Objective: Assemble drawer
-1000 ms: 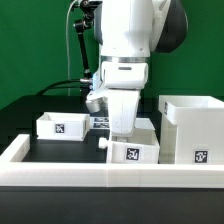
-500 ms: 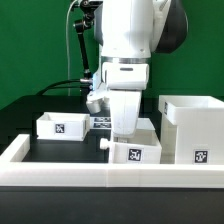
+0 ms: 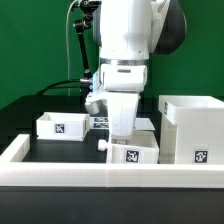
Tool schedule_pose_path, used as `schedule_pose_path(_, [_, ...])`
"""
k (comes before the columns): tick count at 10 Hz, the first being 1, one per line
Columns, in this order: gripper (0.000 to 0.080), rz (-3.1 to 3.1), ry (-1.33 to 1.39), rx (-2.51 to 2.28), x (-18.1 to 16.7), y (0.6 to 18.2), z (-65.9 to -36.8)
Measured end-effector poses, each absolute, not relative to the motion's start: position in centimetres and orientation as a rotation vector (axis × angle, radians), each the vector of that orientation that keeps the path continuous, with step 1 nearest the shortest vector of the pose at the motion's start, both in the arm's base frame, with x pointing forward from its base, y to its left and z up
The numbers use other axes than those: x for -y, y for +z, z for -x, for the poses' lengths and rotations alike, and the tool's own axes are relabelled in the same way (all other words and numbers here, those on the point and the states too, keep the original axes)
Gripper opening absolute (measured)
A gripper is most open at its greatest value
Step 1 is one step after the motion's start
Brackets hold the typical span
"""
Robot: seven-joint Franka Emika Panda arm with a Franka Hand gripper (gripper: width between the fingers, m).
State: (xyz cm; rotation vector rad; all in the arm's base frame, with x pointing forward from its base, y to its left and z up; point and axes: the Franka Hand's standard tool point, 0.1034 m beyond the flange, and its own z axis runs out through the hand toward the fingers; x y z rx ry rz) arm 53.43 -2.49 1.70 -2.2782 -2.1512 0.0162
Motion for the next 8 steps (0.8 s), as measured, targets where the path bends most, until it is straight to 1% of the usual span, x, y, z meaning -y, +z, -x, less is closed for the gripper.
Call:
schedule_pose_path(1, [0.0041,2.249,-0.012,2.156,3.7,1.6,-53.3])
schedule_pose_path(2, [0.0041,2.264,-0.02,2.132,4.0,1.6,-53.3])
schedule_pose_path(5, [0.0041,2.254,-0.027,2.156,3.0,1.5,-53.5])
schedule_pose_path(8, [0.0041,2.266,-0.046,2.161,3.1,1.4,-53.5])
